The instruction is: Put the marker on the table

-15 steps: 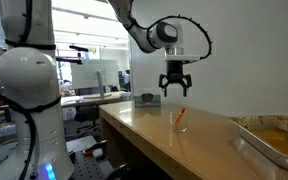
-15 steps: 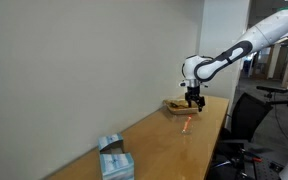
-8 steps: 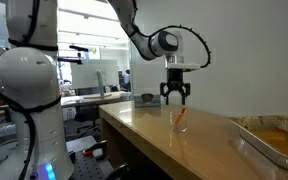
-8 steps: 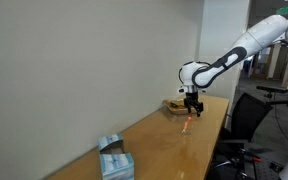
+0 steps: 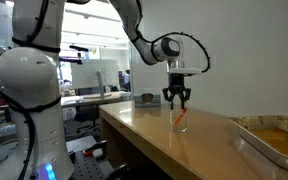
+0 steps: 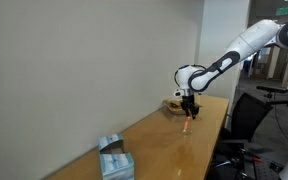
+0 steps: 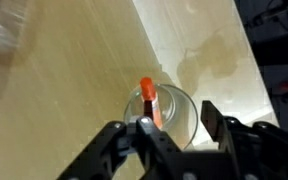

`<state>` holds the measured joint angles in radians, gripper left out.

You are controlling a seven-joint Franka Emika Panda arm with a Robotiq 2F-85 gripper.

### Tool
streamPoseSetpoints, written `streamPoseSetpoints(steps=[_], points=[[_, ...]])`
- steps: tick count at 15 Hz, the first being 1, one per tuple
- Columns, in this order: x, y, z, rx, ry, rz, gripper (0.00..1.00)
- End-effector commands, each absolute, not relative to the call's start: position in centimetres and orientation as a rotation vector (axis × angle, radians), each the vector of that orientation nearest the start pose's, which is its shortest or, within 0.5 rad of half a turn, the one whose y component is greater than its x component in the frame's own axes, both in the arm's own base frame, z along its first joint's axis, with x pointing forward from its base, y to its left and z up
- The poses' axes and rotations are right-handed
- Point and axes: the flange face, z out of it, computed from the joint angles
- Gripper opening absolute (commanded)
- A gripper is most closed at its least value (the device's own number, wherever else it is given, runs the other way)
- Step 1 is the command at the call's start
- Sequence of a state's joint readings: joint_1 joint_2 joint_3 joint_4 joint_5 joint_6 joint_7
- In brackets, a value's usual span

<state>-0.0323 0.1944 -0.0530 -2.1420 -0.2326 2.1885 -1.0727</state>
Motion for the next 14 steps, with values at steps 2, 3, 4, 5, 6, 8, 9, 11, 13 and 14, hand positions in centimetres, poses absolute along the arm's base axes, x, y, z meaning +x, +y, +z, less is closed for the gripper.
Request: streamPoseSetpoints(steps=[2,3,4,5,6,8,9,11,13,14], points=[[55.2,-4.7,29.7,-2.697,-1.753,0.379,0.44],[55.0,-4.6,29.5,-2.69,-1.767,0.379,0.44],[54.8,-4.4,29.5,-2.681,-1.784,0.381,0.31],[54.6,-4.4,29.4,-2.672,-1.804,0.383,0.27],[54.5,-4.4,29.4,-2.67,-1.824,0.382,0.27],[54.5,-4.5,29.6,-2.682,-1.855,0.376,0.15],[54.7,-4.6,29.6,-2.683,-1.866,0.373,0.18],[55.3,-4.8,29.7,-2.687,-1.905,0.363,0.29],[55.6,-5.0,29.5,-2.681,-1.928,0.358,0.31],[55.6,-5.1,29.5,-2.683,-1.934,0.357,0.36]])
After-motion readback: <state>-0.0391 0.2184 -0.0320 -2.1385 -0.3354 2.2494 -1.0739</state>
